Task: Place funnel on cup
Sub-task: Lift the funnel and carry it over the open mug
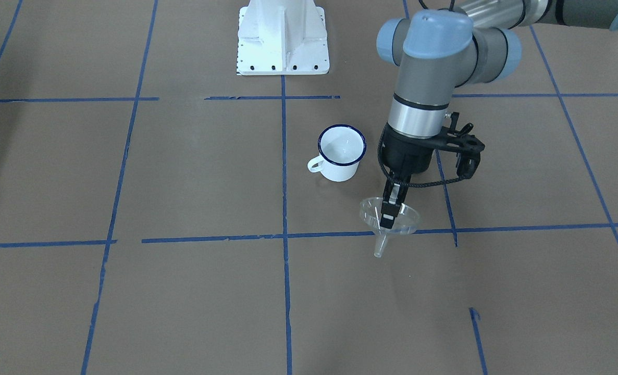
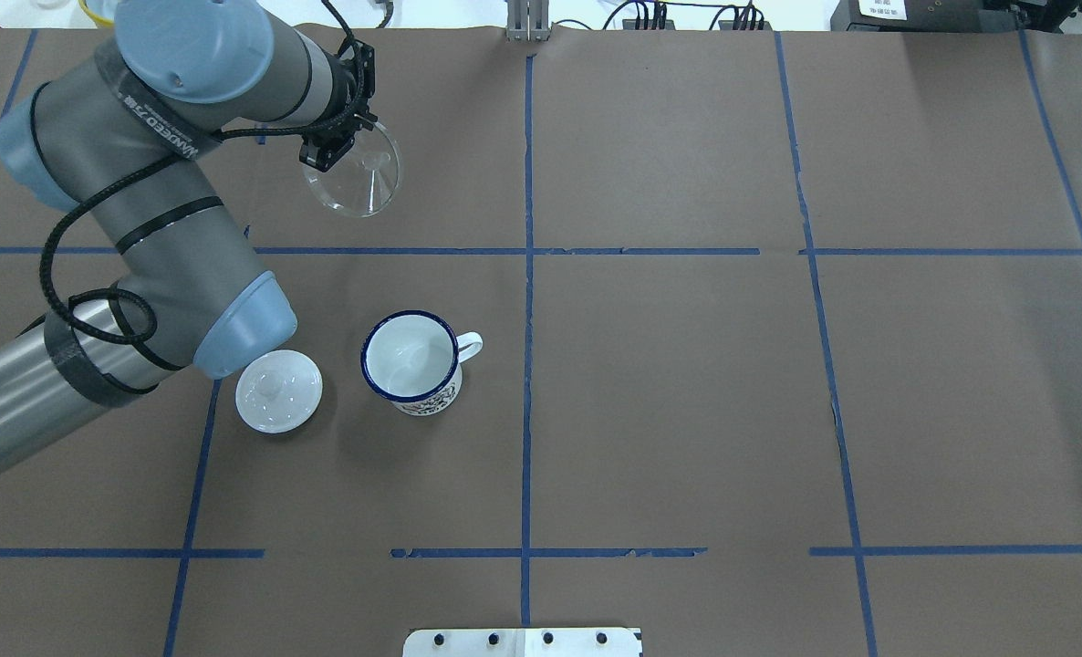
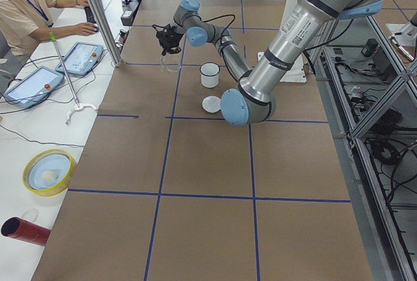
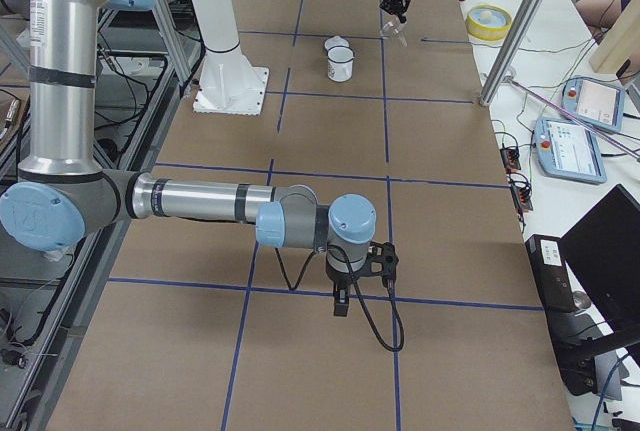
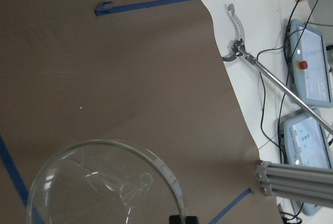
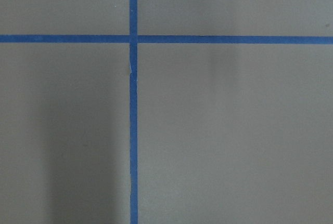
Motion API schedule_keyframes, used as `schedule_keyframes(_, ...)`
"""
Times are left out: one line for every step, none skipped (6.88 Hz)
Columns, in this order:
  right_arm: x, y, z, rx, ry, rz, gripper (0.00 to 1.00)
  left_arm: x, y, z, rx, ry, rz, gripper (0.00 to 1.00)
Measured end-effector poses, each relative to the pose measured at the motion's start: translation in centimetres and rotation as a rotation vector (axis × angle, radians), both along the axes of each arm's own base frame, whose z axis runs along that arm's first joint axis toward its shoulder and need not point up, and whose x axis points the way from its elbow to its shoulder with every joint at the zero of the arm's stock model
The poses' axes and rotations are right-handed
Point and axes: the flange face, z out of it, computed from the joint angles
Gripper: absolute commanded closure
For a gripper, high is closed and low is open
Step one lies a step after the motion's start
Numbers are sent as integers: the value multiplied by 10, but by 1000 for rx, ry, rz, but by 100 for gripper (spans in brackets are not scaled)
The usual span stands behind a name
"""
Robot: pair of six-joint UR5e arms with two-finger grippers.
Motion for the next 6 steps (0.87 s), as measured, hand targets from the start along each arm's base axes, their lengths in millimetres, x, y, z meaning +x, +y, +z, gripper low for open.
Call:
schedule_keyframes(0, 0, 0, 0, 0, 0, 0, 1, 29, -12, -14, -57, 83, 100)
schedule_keyframes(0, 0, 0, 0, 0, 0, 0, 2, 52, -24, -30, -109, 161, 100)
schedule_keyframes(0, 0, 0, 0, 0, 0, 0, 9, 69, -35, -53, -161, 229, 100)
schedule_keyframes(0, 0, 0, 0, 0, 0, 0, 23, 83, -43, -77, -205, 311, 100)
schedule_keyframes(0, 0, 0, 0, 0, 0, 0, 35, 94, -46, -99, -225, 385, 100)
schedule_keyframes(0, 0, 0, 0, 0, 0, 0, 48, 98, -49, -121, -229, 439, 100)
